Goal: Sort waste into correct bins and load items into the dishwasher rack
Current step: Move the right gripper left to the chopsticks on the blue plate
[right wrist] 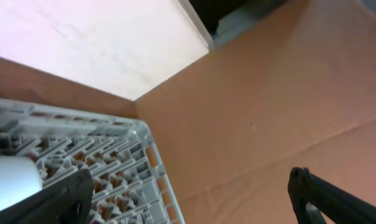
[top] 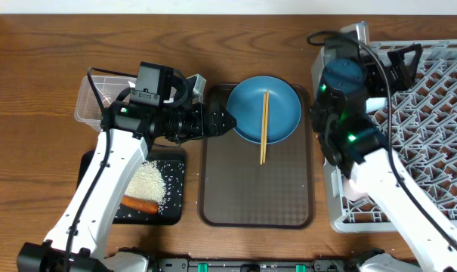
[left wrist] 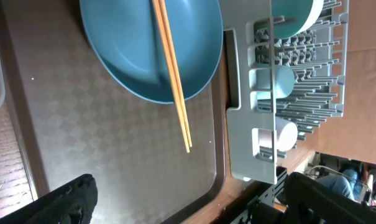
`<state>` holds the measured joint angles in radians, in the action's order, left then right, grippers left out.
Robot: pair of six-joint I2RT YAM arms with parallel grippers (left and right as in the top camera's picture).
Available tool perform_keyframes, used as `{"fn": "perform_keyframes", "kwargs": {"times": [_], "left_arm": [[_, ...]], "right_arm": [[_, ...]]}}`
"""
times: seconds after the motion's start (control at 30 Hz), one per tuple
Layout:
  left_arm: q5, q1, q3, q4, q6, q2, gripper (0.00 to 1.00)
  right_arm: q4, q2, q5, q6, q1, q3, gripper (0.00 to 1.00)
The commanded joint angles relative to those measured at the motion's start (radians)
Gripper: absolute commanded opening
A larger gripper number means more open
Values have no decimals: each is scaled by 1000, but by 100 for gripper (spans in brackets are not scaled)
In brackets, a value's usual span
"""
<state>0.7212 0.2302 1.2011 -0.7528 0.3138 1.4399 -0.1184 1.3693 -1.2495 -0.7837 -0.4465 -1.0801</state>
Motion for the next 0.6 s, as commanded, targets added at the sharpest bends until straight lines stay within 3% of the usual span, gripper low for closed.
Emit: {"fn": "perform_keyframes", "kwargs": {"times": [0.0, 0.07, 0.17, 0.23, 0.27, 0.43, 0.57], "left_arm": [[-8, -3, 6, -1, -10, -10, 98], [-8, -3, 6, -1, -10, -10, 98], [-8, -3, 6, -1, -9, -10, 98], [-8, -3, 6, -1, -10, -10, 98], [-8, -3, 6, -1, -10, -10, 98], [-8, -3, 6, -1, -10, -10, 98], [-8, -3, 6, -1, -10, -10, 98]], "right_arm": [[140, -83, 90, 241, 21, 2, 99], [303, -134, 234, 388, 26, 2, 98], [539, -196, 745, 555, 27, 2, 90], [595, -198, 1070, 586, 27, 3, 75], [595, -188, 1149, 654, 26, 3, 73], [591, -120, 1165, 1082, 14, 3, 74], [627, -35, 1197, 1291, 4, 4, 76]]}}
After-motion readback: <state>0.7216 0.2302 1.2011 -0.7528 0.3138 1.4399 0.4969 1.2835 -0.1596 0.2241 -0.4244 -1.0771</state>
